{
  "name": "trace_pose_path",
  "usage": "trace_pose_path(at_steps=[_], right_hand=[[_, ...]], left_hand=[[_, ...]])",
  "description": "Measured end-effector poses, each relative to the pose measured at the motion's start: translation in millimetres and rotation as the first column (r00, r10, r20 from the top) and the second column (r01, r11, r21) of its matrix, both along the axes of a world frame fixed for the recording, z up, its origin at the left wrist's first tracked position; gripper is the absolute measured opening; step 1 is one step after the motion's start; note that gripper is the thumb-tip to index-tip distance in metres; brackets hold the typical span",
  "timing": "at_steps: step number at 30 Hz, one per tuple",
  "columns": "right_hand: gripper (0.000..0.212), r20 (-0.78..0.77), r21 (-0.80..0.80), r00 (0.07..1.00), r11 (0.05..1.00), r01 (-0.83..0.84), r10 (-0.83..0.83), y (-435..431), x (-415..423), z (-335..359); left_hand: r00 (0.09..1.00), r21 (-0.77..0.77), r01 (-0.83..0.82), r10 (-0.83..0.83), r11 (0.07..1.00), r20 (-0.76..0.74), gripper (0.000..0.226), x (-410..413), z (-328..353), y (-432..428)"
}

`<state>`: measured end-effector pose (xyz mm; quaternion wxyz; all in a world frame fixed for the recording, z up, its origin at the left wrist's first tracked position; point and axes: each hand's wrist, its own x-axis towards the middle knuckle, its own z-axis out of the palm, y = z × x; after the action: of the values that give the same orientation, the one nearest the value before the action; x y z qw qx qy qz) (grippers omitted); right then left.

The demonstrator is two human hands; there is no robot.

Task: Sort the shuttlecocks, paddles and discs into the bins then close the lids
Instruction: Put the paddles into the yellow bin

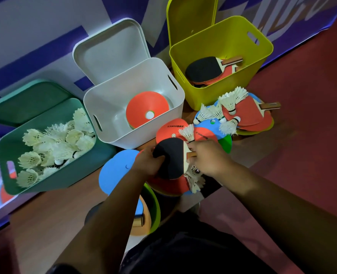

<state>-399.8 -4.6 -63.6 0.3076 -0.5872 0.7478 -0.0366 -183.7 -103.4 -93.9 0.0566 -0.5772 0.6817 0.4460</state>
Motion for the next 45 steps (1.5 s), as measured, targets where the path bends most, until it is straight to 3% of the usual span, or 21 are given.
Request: trace_pose_path(at_steps=[6,10,12,14,16,18,22,28,37,40,45], right_hand=[[0.035,0.232,0.005,0.961,0.988,0.154,-0.151,-14,-10,7],[0.043,0.379,0.025,0.903,0.978,0.208,-0.201,-25,-6,34],[0.044,0.355,0.02,0.92,0.985,0.172,-0.168,-29,-6,52],[0.044,0.302,-0.007,0.941,0.986,0.165,-0.155,-30,-7,69],[0.031,0.27,-0.058,0.949,0.981,0.188,-0.165,-27,-12,84],[0.019,0.247,-0.113,0.953,0.971,0.209,-0.176,-25,-15,95],[0.038,0.321,-0.144,0.909,0.935,0.325,-0.266,-19,-25,108],[0.039,0.363,-0.182,0.854,0.871,0.456,-0.372,-13,-75,122],[0.048,0.487,-0.263,0.76,0.757,0.599,-0.431,-58,-188,107],[0.024,0.421,-0.245,0.8,0.796,0.554,-0.428,-78,-224,105],[0.05,0.299,-0.26,0.893,0.872,0.415,-0.335,-117,-267,92]], left_hand=[[0.963,-0.053,-0.257,0.251,0.965,-0.103,0.023,13,33,4],[0.946,-0.108,-0.312,0.297,0.944,-0.132,0.046,27,38,-7],[0.931,-0.066,-0.341,0.327,0.938,-0.16,0.047,31,47,-13],[0.923,-0.05,-0.337,0.319,0.94,-0.213,0.033,32,59,-16],[0.935,-0.09,-0.292,0.265,0.952,-0.235,0.019,30,67,-19],[0.934,-0.071,-0.272,0.246,0.96,-0.26,0.028,23,77,-21],[0.921,-0.024,-0.262,0.243,0.965,-0.306,0.031,7,99,-22],[0.859,0.113,-0.288,0.308,0.951,-0.409,0.028,-23,117,-30],[0.81,0.091,-0.413,0.411,0.906,-0.418,0.02,-84,104,-33],[0.8,0.095,-0.449,0.448,0.888,-0.399,0.019,-120,98,-23],[0.812,0.114,-0.43,0.439,0.895,-0.384,0.019,-179,93,-10]])
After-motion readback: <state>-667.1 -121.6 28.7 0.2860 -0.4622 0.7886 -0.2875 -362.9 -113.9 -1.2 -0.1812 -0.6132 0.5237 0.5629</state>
